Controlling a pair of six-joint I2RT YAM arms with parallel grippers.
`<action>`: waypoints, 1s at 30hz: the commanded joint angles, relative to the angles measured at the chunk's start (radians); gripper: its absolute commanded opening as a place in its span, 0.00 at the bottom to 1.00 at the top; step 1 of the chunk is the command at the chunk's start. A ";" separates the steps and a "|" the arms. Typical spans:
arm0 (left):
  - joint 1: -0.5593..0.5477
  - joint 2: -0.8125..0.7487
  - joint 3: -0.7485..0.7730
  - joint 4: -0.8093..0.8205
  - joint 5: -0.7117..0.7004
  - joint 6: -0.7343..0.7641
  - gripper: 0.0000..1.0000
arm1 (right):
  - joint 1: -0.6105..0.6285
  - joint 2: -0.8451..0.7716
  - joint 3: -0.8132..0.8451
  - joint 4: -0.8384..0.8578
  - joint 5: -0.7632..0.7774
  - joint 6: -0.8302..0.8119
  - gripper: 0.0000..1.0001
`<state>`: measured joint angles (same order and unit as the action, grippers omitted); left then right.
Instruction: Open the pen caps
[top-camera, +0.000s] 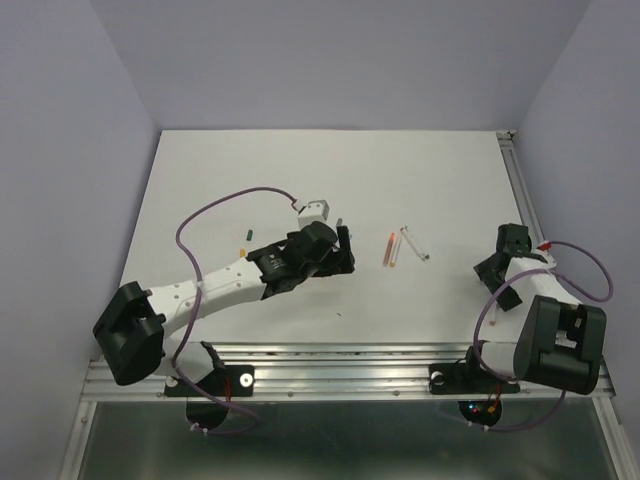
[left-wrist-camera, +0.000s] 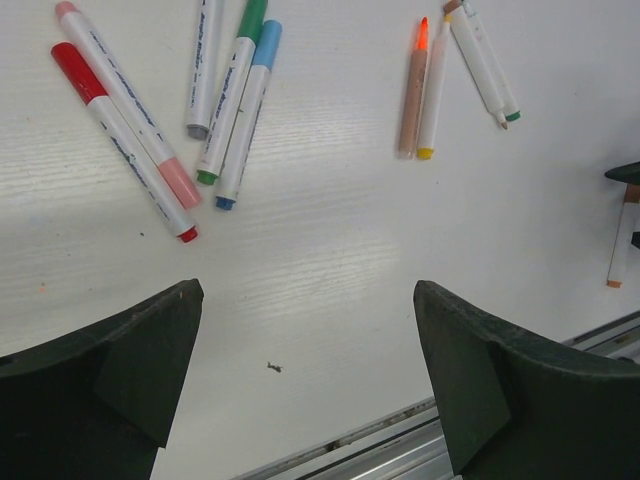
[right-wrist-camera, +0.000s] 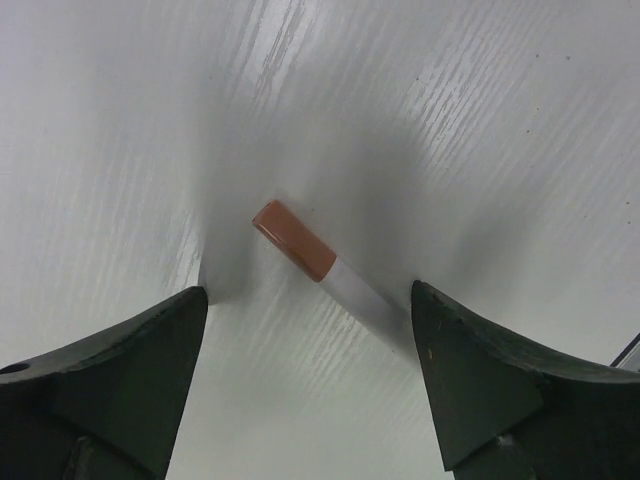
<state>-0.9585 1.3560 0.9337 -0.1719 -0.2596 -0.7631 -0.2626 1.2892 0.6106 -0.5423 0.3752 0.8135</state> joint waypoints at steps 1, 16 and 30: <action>0.003 -0.075 -0.030 -0.006 -0.052 -0.004 0.99 | -0.006 -0.045 -0.077 0.089 -0.160 -0.065 0.84; 0.020 -0.227 -0.171 -0.003 -0.151 -0.039 0.99 | 0.052 -0.099 -0.170 0.225 -0.309 -0.126 0.53; 0.053 -0.297 -0.194 -0.005 -0.152 -0.041 0.99 | 0.195 0.025 -0.172 0.271 -0.237 -0.089 0.27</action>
<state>-0.9142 1.0885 0.7586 -0.1852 -0.3763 -0.8013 -0.0910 1.2568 0.5011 -0.1905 0.1783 0.7231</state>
